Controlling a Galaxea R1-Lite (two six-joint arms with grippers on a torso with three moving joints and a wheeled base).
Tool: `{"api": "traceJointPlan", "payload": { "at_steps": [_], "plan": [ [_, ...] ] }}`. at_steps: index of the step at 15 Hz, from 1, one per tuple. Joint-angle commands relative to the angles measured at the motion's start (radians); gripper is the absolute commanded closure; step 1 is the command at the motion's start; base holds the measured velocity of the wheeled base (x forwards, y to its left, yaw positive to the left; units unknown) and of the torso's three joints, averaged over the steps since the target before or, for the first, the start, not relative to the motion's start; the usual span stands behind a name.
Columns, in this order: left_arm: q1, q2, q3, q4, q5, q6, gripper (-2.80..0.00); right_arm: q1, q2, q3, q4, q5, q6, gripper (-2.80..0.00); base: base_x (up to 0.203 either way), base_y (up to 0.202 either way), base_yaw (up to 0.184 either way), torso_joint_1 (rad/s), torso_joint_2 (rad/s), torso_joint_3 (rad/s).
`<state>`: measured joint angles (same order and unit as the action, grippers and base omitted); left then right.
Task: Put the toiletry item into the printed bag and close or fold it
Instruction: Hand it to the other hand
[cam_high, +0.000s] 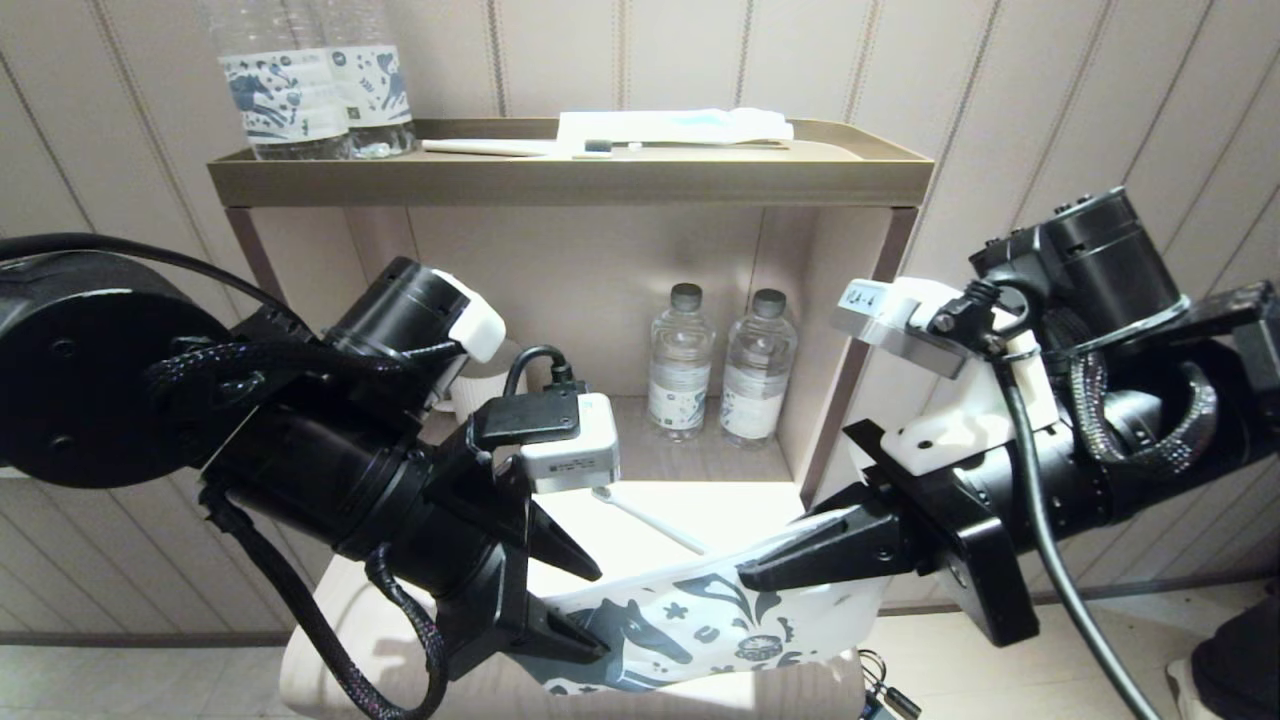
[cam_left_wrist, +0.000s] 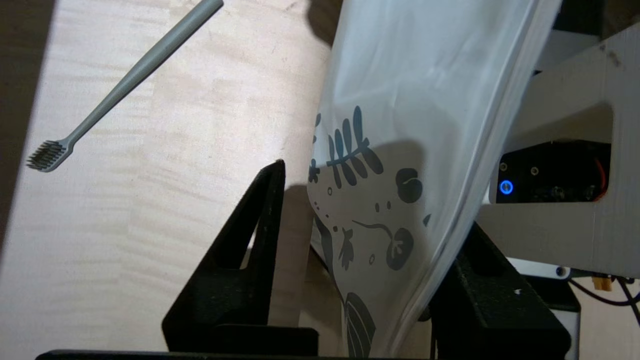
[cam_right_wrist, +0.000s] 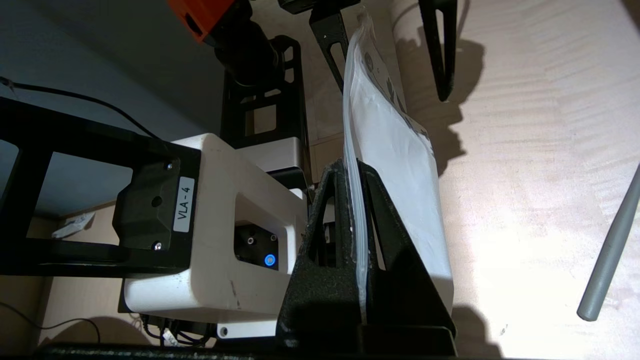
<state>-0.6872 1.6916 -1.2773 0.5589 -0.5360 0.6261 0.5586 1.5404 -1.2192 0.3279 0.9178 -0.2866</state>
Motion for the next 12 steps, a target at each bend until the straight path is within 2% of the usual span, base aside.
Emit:
{"api": "traceJointPlan", "payload": {
  "at_steps": [1, 3, 4, 6, 9, 12],
  "plan": [
    [0.042, 0.024, -0.011, -0.001, -0.038, 0.002, -2.8, -0.005, 0.003, -0.006, 0.002, 0.006, -0.002, 0.0, 0.0, 0.0, 0.0, 0.0, 0.0, 0.0],
    [0.097, 0.026, -0.026, 0.003, -0.062, -0.005, -2.8, -0.014, -0.005, -0.011, 0.0, 0.006, 0.0, 0.0, 0.0, 0.0, 0.0, 0.0, 0.0, 0.0],
    [0.126, 0.023, -0.036, 0.009, -0.086, -0.028, -2.8, -0.023, -0.012, -0.013, 0.0, 0.004, 0.0, 0.0, 0.0, 0.0, 0.0, 0.0, 0.0, 0.0],
    [0.167, 0.031, -0.052, 0.011, -0.137, -0.117, -2.8, -0.045, -0.028, -0.011, -0.02, 0.006, 0.006, 0.0, 0.0, 0.0, 0.0, 0.0, 0.0, 0.0],
    [0.193, 0.002, 0.003, 0.0, -0.153, -0.135, -2.8, -0.062, -0.039, -0.009, -0.02, 0.007, 0.013, 0.0, 0.0, 0.0, 0.0, 0.0, 0.0, 0.0],
    [0.213, -0.053, 0.093, -0.034, -0.207, -0.144, -2.8, -0.062, -0.062, -0.002, -0.018, 0.005, 0.028, 0.0, 0.0, 0.0, 0.0, 0.0, 0.0, 0.0]
  ]
}}
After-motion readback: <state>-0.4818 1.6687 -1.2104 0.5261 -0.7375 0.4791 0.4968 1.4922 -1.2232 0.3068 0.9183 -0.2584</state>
